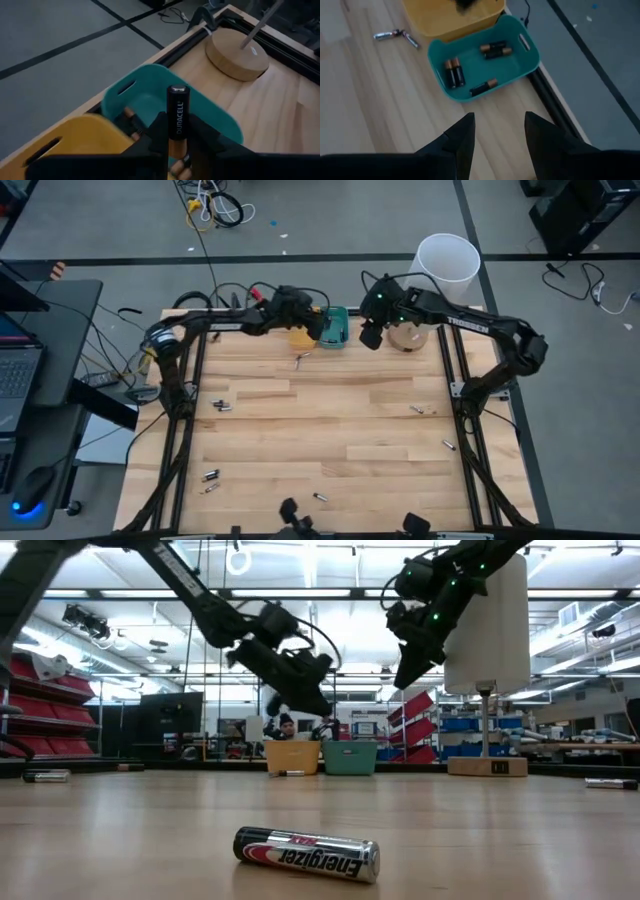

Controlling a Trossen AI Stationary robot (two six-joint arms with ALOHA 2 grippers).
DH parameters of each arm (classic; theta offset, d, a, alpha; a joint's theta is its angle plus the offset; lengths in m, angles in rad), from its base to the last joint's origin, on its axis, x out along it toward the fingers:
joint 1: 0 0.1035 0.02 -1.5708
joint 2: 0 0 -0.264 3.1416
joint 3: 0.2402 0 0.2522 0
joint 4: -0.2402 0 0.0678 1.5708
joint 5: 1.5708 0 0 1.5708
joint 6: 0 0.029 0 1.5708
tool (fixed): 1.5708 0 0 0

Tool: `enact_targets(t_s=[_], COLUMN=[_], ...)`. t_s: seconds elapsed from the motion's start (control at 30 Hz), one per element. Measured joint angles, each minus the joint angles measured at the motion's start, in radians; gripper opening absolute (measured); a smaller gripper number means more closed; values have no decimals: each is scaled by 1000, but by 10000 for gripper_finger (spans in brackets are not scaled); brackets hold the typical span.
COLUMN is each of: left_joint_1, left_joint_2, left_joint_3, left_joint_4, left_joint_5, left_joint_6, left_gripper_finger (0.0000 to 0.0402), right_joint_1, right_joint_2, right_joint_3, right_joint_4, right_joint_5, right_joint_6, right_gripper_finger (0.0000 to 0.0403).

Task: Sort batteries
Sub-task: Put the black battery into the green bin

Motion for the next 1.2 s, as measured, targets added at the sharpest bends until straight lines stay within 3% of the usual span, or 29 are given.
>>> enact_targets(t_s=[0.27,0.63,0.73,0.9,1.0,1.2], left_joint_1=[-6,3,9,31,46,101], left_joint_2=[109,109,84,-13,-55,-121], left_joint_3=[130,191,222,230,228,184], left_joint_4=[-86,-188,-331,-635,-866,-1112], left_joint_5=[5,24,18,-84,-152,-225], left_joint_6=[17,75,115,206,209,158], left_gripper_finger=[73,232,245,237,233,233], right_joint_1=[0,-6,-6,-14,-20,-19], right_joint_2=[-29,-24,-23,-23,-23,-23], right_joint_3=[0,-45,-64,-108,-125,-175], right_joint_4=[-13,1,1,24,45,118], right_joint_5=[1,3,3,2,2,-32], right_joint_6=[-1,-4,-10,-59,-63,-64], right_gripper_finger=[158,158,157,156,155,155])
